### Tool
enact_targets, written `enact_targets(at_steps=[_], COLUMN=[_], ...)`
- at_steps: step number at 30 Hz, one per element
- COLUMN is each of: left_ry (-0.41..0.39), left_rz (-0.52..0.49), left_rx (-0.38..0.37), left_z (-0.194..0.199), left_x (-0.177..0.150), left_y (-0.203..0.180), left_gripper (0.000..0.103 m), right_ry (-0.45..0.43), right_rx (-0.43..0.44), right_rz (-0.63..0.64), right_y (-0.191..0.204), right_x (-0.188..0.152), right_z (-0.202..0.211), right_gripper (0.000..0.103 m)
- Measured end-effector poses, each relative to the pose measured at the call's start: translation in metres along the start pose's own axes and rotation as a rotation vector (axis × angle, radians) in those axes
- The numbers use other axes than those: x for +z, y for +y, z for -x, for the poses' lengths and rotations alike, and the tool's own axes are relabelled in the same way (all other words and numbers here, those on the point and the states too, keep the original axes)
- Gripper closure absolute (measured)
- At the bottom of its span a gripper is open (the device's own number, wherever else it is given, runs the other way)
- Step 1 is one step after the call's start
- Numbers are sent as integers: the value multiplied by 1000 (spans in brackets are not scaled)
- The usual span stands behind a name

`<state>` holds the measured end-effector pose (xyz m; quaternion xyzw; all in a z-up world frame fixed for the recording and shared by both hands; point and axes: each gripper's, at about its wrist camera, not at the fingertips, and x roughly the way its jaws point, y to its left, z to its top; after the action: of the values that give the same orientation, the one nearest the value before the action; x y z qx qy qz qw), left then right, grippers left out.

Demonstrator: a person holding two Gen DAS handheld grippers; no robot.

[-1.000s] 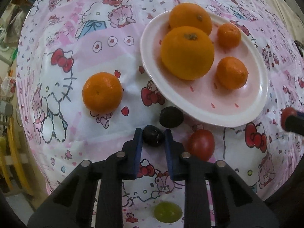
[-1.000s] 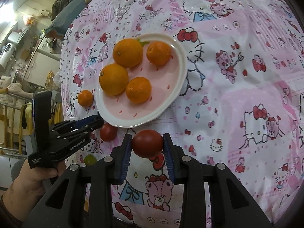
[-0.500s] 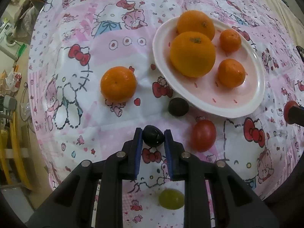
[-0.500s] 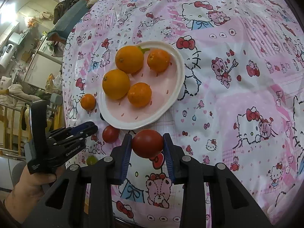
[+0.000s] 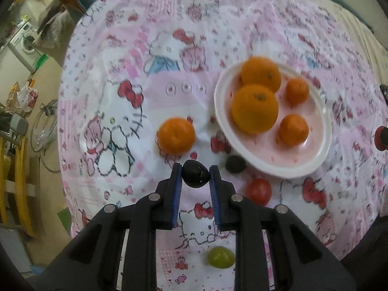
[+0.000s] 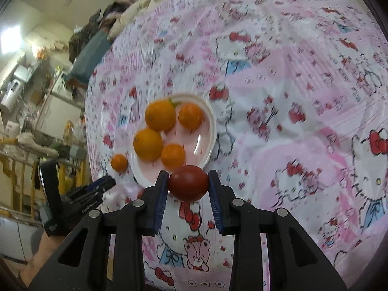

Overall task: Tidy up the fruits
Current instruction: 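Carry the tomato with the right tool while the left tool carries the grape over the plate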

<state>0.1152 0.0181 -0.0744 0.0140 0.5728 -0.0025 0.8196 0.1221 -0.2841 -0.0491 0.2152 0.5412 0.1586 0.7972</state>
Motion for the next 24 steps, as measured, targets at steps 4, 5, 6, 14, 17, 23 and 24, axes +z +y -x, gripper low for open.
enact_targets(at_steps=[4, 5, 6, 14, 17, 23, 24], left_ry=[-59, -72, -87, -199, -191, -148, -145], left_rz=[18, 20, 22, -15, -55, -137, -148], left_rx=[-29, -36, -44, -78, -90, -107, -110], left_z=[15, 18, 21, 54, 49, 24, 21], left_x=[11, 14, 18, 43, 54, 74, 77], left_y=[-3, -3, -3, -12, -23, -51, -56], left_gripper=[84, 84, 84, 84, 84, 84, 84], right_ry=[-41, -48, -54, -82, -63, -6, 7], right_rx=[4, 4, 6, 22, 58, 79, 71], right_rz=[-7, -7, -7, 11, 0, -7, -8], right_y=[-3, -4, -5, -4, 0, 10, 12], right_x=[13, 16, 19, 44, 56, 72, 73], right_z=[11, 13, 14, 10, 0, -29, -35], right_gripper=[69, 69, 69, 69, 69, 69, 69])
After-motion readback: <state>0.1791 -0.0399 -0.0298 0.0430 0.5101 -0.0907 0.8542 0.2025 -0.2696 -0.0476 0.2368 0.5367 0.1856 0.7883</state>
